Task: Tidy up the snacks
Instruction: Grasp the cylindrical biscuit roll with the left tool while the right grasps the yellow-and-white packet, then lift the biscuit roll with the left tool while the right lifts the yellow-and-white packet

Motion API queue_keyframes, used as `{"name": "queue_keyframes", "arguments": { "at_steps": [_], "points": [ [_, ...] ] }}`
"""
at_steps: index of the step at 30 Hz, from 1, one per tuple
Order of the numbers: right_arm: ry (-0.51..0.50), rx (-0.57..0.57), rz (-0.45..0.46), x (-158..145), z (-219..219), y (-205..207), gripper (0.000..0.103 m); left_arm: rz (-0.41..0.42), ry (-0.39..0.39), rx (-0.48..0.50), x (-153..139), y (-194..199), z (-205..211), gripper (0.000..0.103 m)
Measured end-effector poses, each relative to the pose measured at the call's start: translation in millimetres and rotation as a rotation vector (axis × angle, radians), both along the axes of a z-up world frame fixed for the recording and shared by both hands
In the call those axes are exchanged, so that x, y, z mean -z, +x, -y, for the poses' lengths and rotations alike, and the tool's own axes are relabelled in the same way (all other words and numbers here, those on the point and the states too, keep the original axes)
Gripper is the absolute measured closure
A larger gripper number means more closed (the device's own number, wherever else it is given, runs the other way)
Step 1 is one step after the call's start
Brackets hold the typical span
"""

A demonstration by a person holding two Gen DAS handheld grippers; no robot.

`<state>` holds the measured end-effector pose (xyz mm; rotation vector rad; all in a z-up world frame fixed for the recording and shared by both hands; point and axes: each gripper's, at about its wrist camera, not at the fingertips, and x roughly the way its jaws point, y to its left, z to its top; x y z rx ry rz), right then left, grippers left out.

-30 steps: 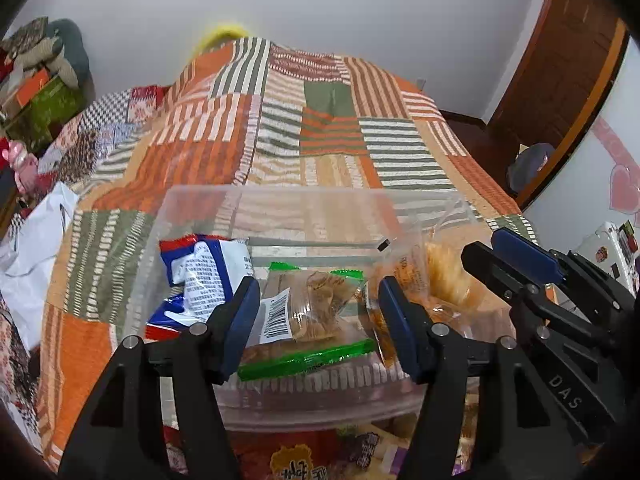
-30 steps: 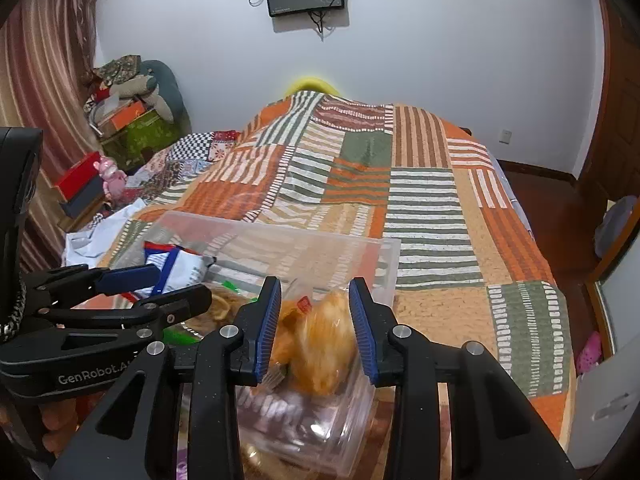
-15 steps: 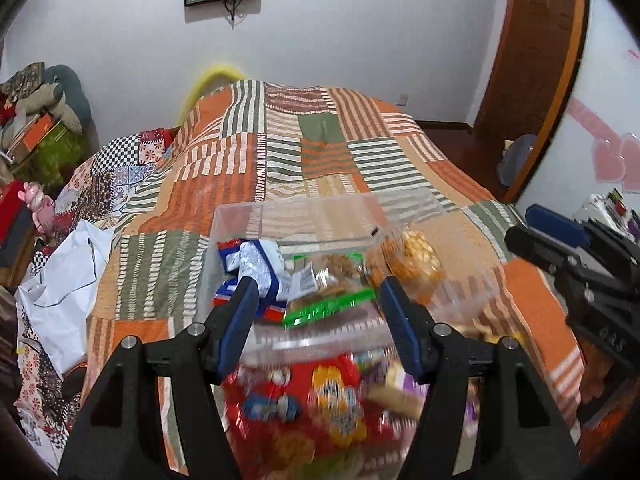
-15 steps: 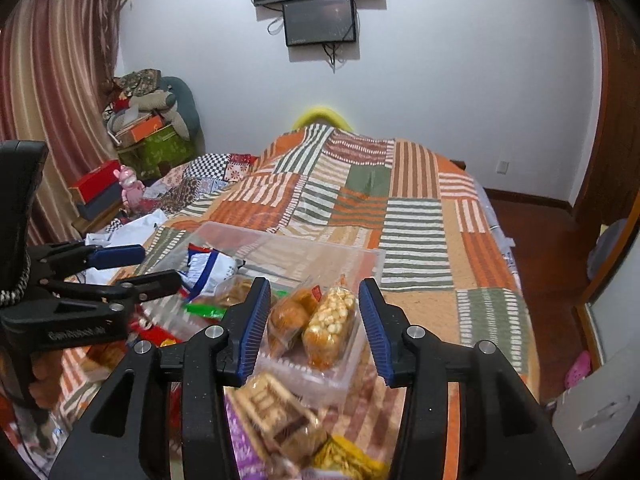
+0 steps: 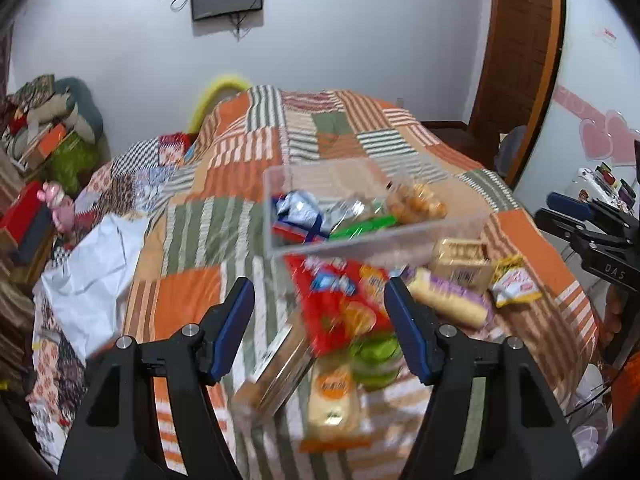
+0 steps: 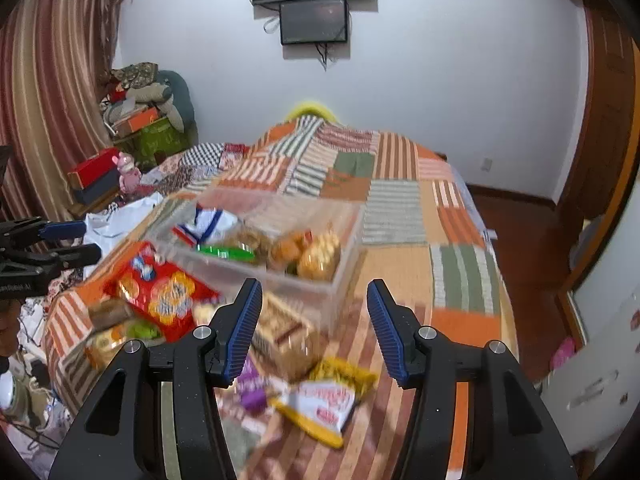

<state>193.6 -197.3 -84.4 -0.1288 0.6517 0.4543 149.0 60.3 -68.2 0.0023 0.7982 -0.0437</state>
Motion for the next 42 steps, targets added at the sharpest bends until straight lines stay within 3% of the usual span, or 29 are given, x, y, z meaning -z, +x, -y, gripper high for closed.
{"name": "queue_keyframes", "arguments": {
  "at_steps": [6, 14, 19, 27, 30, 32, 35, 42],
  "points": [
    [-0.028, 0.025, -0.044, 23, 7, -16, 0.051, -0.05, -0.039, -0.035, 31, -17, -22, 0.036],
    [0.029, 0.085, -0.184, 60, 21, -13, 0.047, -0.157, -0.095, -0.054, 72, -7, -42, 0.036],
    [0.017, 0.105, -0.206, 65, 24, -9, 0.047, -0.169, -0.094, -0.048, 84, 5, -44, 0.036],
    [0.002, 0.1, -0.234, 76, 12, 3, 0.047, -0.212, -0.17, -0.057, 107, 23, -49, 0.036],
    [0.011, 0.087, -0.244, 78, 14, 1, 0.047, -0.201, -0.193, -0.054, 108, 18, -51, 0.046],
    [0.005, 0.074, -0.237, 77, 16, -3, 0.055, -0.196, -0.173, -0.064, 107, 12, -50, 0.058],
    [-0.009, 0.072, -0.228, 77, 18, -9, 0.06, -0.188, -0.132, -0.072, 106, -2, -46, 0.067],
    [0.004, 0.061, -0.242, 74, 33, -24, 0.062, -0.188, -0.154, -0.132, 102, -37, -47, 0.068]
  ]
}}
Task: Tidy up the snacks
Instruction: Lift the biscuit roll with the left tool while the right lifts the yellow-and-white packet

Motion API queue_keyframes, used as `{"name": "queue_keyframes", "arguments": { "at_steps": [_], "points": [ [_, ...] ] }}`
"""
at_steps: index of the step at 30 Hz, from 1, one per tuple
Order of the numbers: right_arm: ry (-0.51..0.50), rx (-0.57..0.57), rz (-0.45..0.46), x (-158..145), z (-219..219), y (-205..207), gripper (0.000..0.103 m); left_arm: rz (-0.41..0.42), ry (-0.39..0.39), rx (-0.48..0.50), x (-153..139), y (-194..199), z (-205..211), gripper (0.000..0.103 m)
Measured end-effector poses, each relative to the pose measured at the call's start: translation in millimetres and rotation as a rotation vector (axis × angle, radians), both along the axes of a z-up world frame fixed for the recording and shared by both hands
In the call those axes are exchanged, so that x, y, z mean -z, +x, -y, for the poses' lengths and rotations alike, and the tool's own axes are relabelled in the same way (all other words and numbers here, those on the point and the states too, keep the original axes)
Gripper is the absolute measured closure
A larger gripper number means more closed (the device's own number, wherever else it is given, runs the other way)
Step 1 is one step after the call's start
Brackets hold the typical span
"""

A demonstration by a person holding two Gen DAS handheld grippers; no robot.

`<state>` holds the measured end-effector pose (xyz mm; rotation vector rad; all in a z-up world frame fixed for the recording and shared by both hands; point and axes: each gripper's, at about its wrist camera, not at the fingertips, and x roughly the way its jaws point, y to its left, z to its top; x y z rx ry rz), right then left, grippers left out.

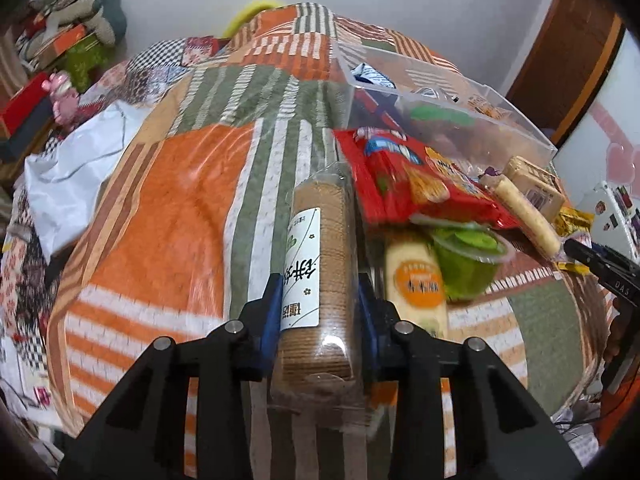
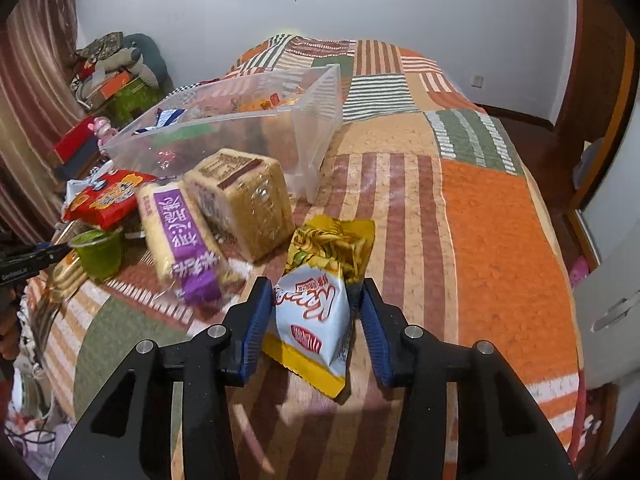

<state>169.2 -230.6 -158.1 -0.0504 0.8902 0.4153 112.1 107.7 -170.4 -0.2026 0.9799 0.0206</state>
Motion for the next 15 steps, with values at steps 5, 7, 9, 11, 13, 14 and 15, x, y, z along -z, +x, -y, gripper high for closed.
{"name": "queue_keyframes", "arguments": {
  "at_steps": [5, 7, 9, 11, 13, 14, 15],
  "points": [
    [-0.008, -0.017, -0.022, -2, 10, -7, 0.063, -0.01, -0.002, -0.014, -2, -11, 2, 0.068],
    [-0.002, -0.014, -0.032, -2, 10, -5, 0.062, -0.005, 0.009, -0.009, -2, -12, 4, 0.067],
    [0.006, -0.003, -0.037, -1, 8, -3, 0.062, -0.006, 0.017, -0.007, -1, -9, 5, 0.066],
    [0.008, 0.003, -0.039, -1, 6, 0, 0.062, 0.005, 0.025, -0.001, -1, -5, 6, 0.066],
    [0.012, 0.009, -0.037, -2, 2, 3, 0.062, 0.009, 0.033, 0.005, -3, -1, 6, 0.065],
    [0.011, 0.01, -0.038, -2, 0, 4, 0.06, 0.011, 0.03, 0.005, -2, 1, 6, 0.065],
    [0.009, 0.015, -0.04, -2, -2, 6, 0.059, 0.011, 0.027, 0.005, -2, 3, 5, 0.065]
  ]
}}
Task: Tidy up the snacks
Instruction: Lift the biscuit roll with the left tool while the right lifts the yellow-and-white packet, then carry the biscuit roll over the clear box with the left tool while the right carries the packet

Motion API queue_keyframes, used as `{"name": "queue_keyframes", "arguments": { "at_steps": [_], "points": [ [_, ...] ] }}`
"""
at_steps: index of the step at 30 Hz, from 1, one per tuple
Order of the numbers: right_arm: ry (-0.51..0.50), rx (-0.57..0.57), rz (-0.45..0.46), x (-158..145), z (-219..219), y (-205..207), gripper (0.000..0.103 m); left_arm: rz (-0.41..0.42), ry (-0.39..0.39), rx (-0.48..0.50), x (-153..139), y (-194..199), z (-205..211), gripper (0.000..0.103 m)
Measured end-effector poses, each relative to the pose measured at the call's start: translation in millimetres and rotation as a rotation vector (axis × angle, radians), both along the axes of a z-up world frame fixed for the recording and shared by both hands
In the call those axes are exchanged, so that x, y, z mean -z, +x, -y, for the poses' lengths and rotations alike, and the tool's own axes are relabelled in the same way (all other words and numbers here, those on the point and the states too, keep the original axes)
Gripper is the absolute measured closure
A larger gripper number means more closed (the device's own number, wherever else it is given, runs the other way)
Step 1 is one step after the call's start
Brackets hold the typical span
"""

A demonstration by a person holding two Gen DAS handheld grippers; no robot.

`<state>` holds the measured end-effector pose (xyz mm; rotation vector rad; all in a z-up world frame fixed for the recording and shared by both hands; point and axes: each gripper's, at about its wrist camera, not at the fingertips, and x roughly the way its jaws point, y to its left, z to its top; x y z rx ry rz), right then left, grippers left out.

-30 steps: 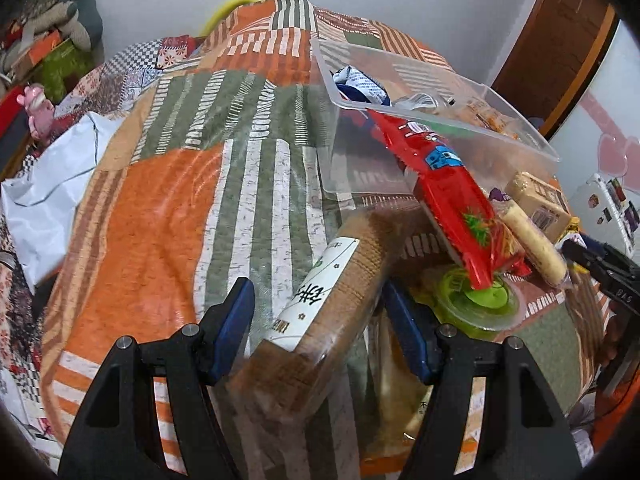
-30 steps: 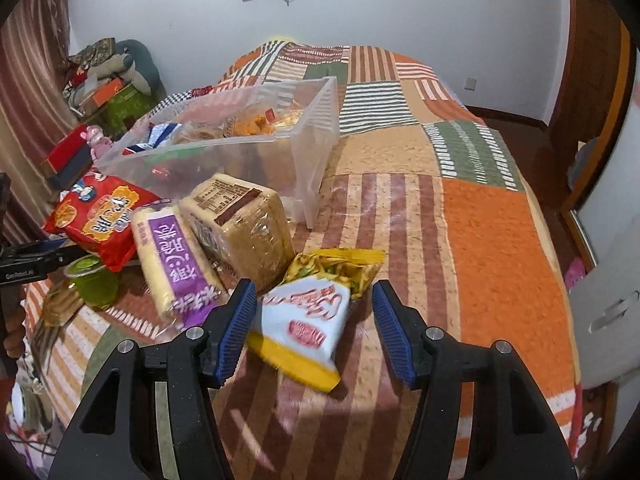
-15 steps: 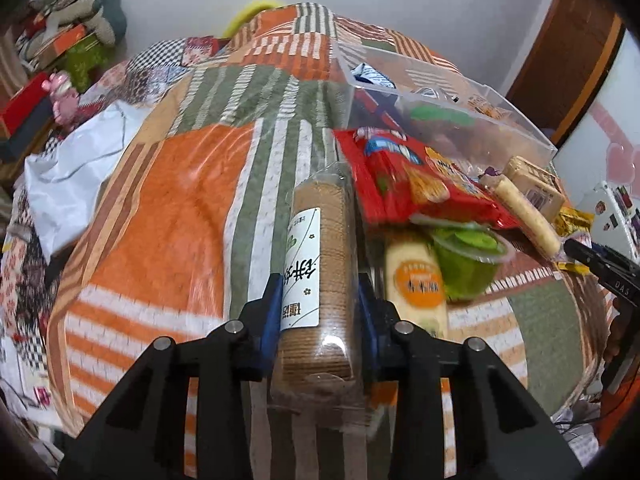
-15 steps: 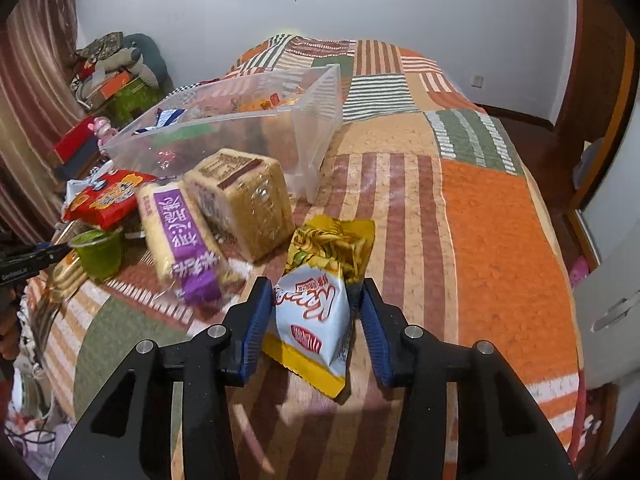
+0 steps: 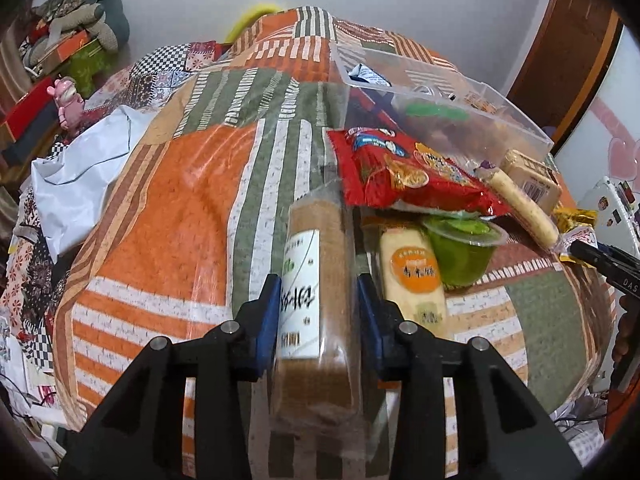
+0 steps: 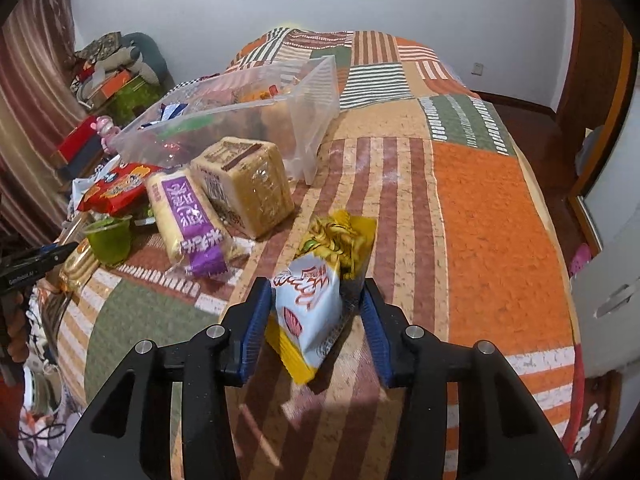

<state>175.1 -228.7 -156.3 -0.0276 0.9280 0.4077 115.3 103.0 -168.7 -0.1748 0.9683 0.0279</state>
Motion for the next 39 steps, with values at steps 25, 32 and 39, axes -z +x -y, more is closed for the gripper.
{"name": "queue_keyframes", "arguments": {
  "at_steps": [25, 32, 39],
  "points": [
    [0.004, 0.045, 0.11, -21, 1, 0, 0.079, 0.072, 0.044, -0.042, -9, -9, -13, 0.069],
    [0.024, 0.049, 0.152, -35, 3, 0, 0.08, 0.13, 0.059, -0.062, -36, -18, -20, 0.069],
    [0.057, 0.028, 0.188, -49, -6, 7, 0.08, 0.17, 0.049, -0.056, -53, -9, -20, 0.069]
  ]
}}
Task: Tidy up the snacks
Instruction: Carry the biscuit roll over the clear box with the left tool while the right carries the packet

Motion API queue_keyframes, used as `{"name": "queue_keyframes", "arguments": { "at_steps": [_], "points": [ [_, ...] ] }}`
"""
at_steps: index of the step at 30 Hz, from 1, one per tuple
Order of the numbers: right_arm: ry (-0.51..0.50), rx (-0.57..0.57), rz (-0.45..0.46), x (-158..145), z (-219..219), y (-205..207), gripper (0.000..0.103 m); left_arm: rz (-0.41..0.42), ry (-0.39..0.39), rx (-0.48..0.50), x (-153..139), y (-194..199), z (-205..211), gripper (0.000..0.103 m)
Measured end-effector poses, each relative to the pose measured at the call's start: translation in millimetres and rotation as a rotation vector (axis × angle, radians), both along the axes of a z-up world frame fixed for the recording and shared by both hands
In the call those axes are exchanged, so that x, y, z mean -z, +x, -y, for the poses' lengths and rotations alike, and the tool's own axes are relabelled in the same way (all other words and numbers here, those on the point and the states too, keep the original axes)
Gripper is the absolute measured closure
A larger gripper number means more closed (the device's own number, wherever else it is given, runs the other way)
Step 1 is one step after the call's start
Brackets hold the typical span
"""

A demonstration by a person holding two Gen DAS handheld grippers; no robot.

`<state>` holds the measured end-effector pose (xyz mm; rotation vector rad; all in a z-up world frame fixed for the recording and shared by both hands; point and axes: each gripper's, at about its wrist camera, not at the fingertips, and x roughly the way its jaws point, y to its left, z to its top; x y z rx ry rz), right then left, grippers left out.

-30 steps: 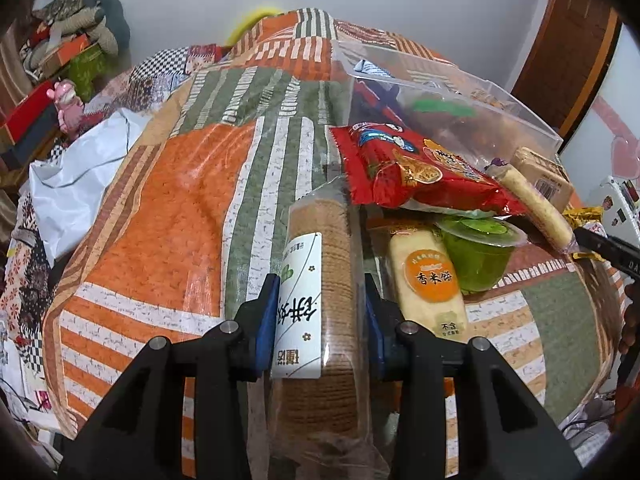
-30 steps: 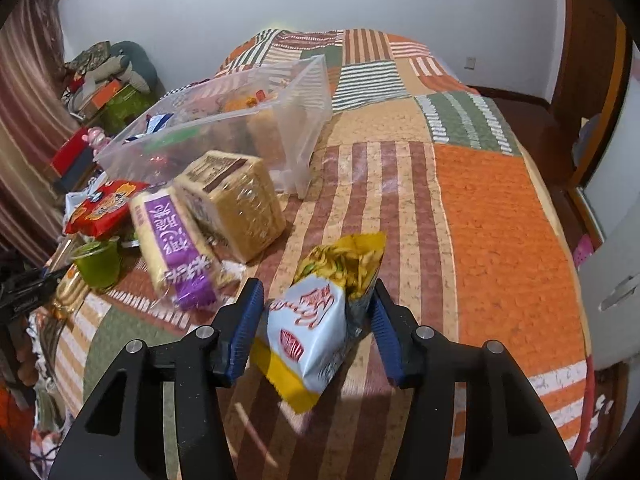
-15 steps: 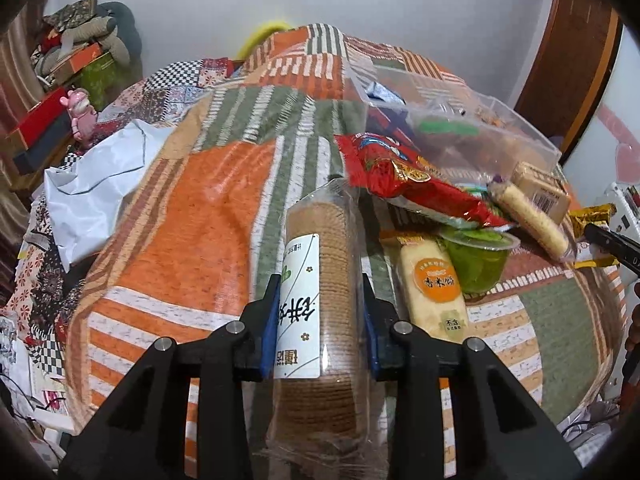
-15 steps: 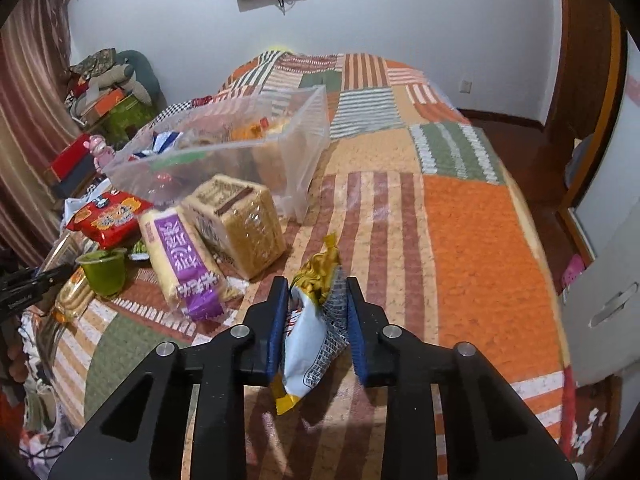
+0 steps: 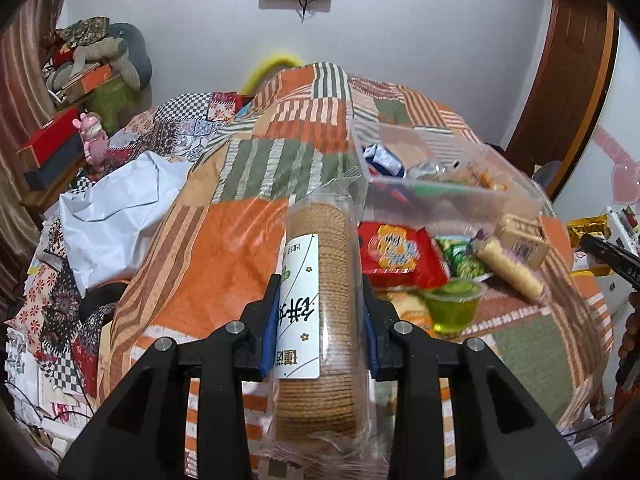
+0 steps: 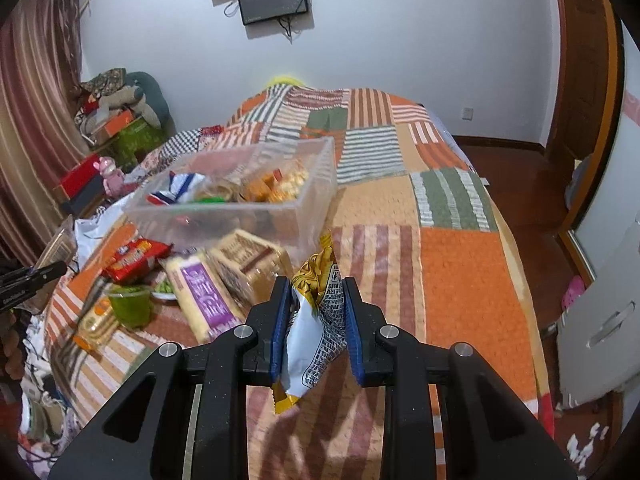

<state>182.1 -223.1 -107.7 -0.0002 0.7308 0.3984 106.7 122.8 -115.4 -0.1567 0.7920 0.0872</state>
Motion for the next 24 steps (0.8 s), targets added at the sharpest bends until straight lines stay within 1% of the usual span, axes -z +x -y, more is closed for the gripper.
{"name": "queue_keyframes", "arguments": {
  "at_steps": [3, 7, 11, 14, 20, 24],
  "points": [
    [0.012, -0.015, 0.018, -5, -6, 3, 0.08, 0.009, -0.006, 0.009, -5, 8, 2, 0.069],
    [0.013, -0.035, 0.049, -13, -17, 10, 0.08, 0.025, 0.01, 0.011, -12, 20, 6, 0.069],
    [0.02, -0.053, 0.071, -18, -29, 20, 0.08, 0.037, 0.001, 0.022, -16, 35, 8, 0.069],
    [0.025, -0.067, 0.085, -22, -35, 26, 0.08, 0.048, 0.013, 0.025, -18, 45, 12, 0.069],
    [0.032, -0.094, 0.103, -25, -49, 39, 0.08, 0.063, -0.012, 0.042, -24, 72, 15, 0.069],
    [0.04, -0.113, 0.108, -27, -58, 48, 0.08, 0.067, -0.012, 0.047, -26, 90, 20, 0.069]
  ]
}}
